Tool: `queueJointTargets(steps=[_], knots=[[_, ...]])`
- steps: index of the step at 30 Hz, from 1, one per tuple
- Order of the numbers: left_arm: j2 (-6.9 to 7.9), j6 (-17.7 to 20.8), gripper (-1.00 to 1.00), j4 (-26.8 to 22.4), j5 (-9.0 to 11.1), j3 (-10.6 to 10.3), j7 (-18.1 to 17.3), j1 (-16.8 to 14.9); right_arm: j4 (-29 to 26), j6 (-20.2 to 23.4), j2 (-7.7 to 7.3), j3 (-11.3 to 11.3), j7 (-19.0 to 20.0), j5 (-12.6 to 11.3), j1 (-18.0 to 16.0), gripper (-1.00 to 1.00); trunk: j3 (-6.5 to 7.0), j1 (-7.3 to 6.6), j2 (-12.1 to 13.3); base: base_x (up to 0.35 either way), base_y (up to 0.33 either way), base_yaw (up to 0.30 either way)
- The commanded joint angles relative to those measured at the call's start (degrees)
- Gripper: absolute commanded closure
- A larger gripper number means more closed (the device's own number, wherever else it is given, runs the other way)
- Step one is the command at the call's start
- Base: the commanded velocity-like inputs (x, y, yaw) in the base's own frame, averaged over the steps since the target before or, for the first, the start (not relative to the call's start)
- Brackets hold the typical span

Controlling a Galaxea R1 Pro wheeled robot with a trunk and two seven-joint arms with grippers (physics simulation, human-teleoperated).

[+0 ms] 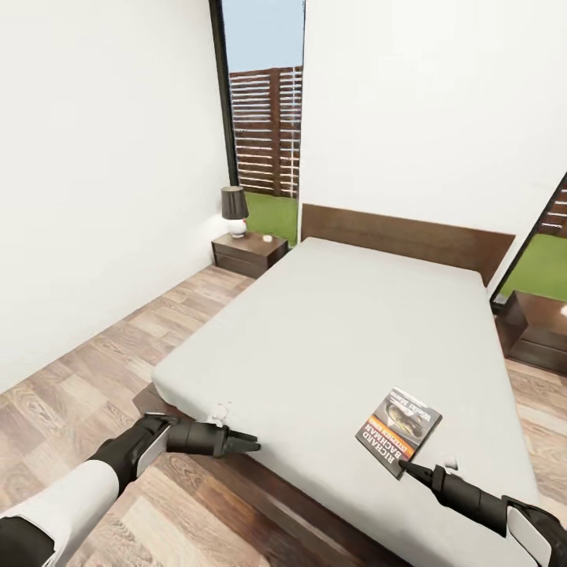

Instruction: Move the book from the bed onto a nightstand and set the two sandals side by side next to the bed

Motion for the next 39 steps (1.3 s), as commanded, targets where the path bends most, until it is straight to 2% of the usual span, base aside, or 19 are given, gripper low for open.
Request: queueJointTargets(steps=[1, 29, 32, 34, 36, 37, 39], knots=[[0.03, 0.6, -1.0, 0.0, 0.46, -0.4, -0.08, -0.08, -0.03, 0.53, -0.06, 0.27, 0.03, -0.71, -0.04, 1.0, 0.11, -0.21, 0.35, 0.0, 0.0, 0.264], [0.14, 0.58, -1.0, 0.91, 0.53, -0.33, 0.29, -0.08, -0.03, 0.53, -0.06, 0.27, 0.0, -0.71, -0.04, 1.0, 5.13, -6.36, 11.58, 0.0, 0.0, 0.264], [0.86, 0.31, -1.0, 5.21, 0.48, -0.13, 0.49, -0.08, -0.03, 0.53, -0.06, 0.27, 0.01, -0.71, -0.04, 1.0, 5.67, -7.02, 12.78, 0.0, 0.0, 0.264], [1.96, -0.8, -1.0, 8.03, 0.41, -0.14, 0.6, -0.08, -0.03, 0.53, -0.06, 0.27, 0.02, -0.71, -0.04, 1.0, 6.03, -7.46, 13.58, 0.0, 0.0, 0.264], [2.84, -4.19, -1.0, 12.42, 0.4, -0.14, 1.07, -0.08, -0.03, 0.53, -0.06, 0.27, 0.05, -0.71, -0.04, 1.0, 6.39, -7.9, 14.38, 0.0, 0.0, 0.264], [3.37, -7.59, -1.0, 16.63, 0.43, -0.1, 2.02, -0.08, -0.03, 0.53, -0.06, 0.27, 0.03, -0.71, -0.04, 1.0, 6.57, -8.12, 14.78, 0.0, 0.0, 0.264], [4.29, -12.29, -1.0, 21.31, 0.48, -0.14, 4.05, -0.08, -0.03, 0.53, -0.06, 0.27, 0.0, -0.71, -0.04, 1.0, 6.75, -8.34, 15.19, 0.0, 0.0, 0.264]])
